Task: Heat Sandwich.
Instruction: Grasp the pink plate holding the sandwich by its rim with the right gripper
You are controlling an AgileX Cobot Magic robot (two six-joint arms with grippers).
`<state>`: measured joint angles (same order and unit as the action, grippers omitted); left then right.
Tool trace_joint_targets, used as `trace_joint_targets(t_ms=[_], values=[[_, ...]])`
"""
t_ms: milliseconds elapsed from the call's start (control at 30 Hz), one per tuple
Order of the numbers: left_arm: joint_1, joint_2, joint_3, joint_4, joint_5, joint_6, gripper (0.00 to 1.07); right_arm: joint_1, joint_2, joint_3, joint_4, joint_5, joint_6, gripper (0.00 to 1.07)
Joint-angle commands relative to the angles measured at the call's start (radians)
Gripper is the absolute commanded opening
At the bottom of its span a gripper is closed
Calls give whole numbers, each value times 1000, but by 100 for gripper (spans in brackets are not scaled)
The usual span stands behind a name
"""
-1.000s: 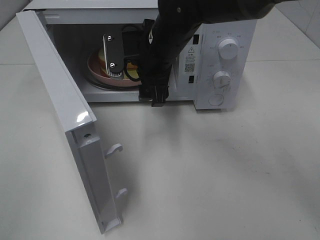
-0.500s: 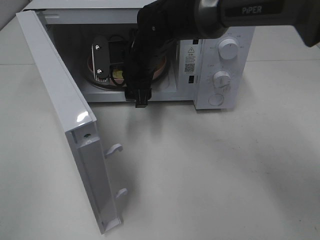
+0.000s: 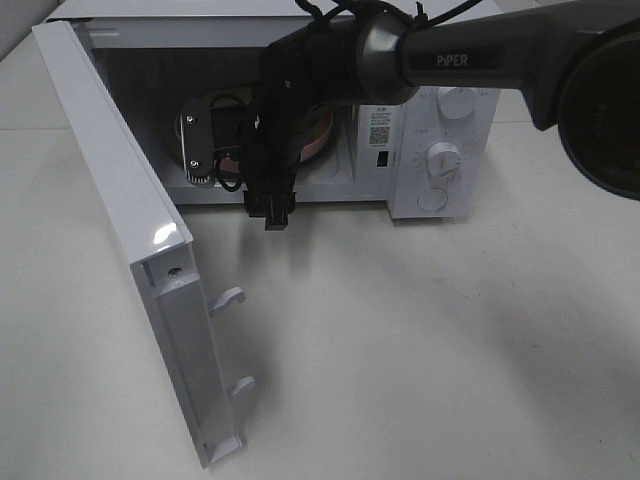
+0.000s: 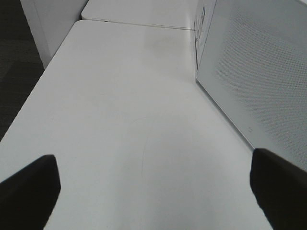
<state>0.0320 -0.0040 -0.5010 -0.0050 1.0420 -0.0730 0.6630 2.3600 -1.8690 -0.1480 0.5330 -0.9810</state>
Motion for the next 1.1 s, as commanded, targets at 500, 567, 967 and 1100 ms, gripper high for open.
trace_joint_targets(t_ms=[500, 567, 967, 1100], values=[[3, -23, 3, -9, -8, 0, 103, 0, 4, -5, 3, 110, -2, 0], [3, -23, 3, -9, -8, 0, 103, 0, 4, -5, 3, 110, -5, 0], [3, -23, 3, -9, -8, 0, 103, 0, -2, -4, 3, 124, -58, 0], [3, -23, 3, -9, -8, 0, 103, 0, -25, -4, 5, 135, -113, 0]])
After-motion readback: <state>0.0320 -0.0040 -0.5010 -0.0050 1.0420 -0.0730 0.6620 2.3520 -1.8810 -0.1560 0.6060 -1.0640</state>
